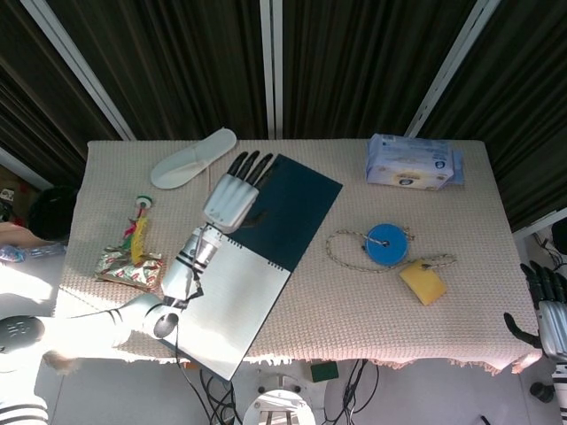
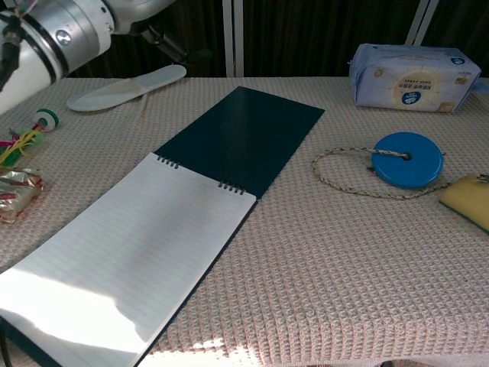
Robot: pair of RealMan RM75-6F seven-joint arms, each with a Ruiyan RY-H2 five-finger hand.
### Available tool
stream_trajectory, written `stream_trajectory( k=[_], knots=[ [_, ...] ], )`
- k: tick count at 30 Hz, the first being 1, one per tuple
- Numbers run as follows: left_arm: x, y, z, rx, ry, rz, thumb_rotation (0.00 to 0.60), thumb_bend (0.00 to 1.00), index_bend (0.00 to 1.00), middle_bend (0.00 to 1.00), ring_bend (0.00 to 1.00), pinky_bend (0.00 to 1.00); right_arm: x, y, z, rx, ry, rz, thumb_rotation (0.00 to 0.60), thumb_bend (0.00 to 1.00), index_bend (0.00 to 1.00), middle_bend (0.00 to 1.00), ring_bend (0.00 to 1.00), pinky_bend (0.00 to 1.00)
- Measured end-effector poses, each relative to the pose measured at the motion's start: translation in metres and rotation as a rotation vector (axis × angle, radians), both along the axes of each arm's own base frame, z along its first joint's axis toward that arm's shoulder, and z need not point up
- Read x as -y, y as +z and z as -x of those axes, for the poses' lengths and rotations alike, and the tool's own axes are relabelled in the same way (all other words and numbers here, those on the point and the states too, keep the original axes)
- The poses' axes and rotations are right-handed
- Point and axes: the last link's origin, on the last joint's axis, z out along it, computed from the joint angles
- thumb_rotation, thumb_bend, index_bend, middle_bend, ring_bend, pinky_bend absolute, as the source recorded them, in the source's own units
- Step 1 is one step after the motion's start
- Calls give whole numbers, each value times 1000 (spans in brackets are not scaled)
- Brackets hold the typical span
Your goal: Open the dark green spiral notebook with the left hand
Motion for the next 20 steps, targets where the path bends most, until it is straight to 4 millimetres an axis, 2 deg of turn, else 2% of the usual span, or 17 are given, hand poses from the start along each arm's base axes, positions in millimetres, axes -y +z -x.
stream_trajectory(
  k=[2,6,9,12,15,20],
  knots=[
    [24,12,30,12,49,19,457,250,50,40,0,102,0,-1,-1,1,8,2,600,295,0,0,0,0],
    [87,36,109,8,179,36,451,238,72,40,0,101,0,-5,-5,5,34,7,600,295,0,0,0,0],
    [132,52,151,21,259,34,448,229,73,41,0,101,0,-8,-7,4,56,13,600,294,0,0,0,0],
    [168,66,177,54,314,11,449,229,73,40,0,101,-2,-10,-9,3,70,14,600,294,0,0,0,0],
    [194,75,194,79,344,-19,446,228,73,41,0,101,-3,-11,-10,-2,79,14,600,294,0,0,0,0],
    [216,84,208,77,345,-70,446,228,73,40,0,101,-7,-11,-11,-7,86,14,600,292,0,0,0,0]
  ],
)
